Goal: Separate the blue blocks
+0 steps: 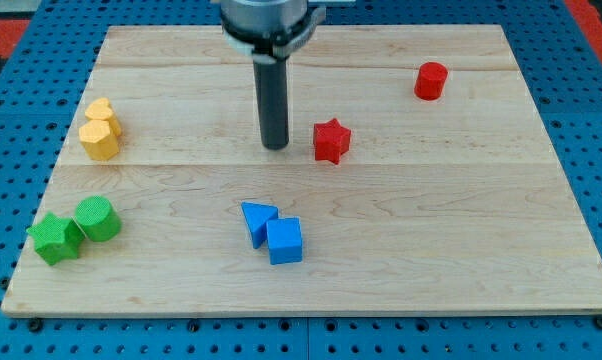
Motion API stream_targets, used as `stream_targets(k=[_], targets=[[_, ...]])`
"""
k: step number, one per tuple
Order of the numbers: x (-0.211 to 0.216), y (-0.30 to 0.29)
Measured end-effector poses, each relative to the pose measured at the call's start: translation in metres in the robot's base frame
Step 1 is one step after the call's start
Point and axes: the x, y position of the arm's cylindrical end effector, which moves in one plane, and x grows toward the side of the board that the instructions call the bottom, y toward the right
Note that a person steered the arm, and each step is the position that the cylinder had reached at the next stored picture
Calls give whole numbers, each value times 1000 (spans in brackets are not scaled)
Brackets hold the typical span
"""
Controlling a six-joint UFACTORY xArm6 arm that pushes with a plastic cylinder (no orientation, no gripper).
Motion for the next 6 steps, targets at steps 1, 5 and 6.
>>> stream_targets(k=[1, 5, 6], targets=[[62, 10], [184, 108], [184, 88]])
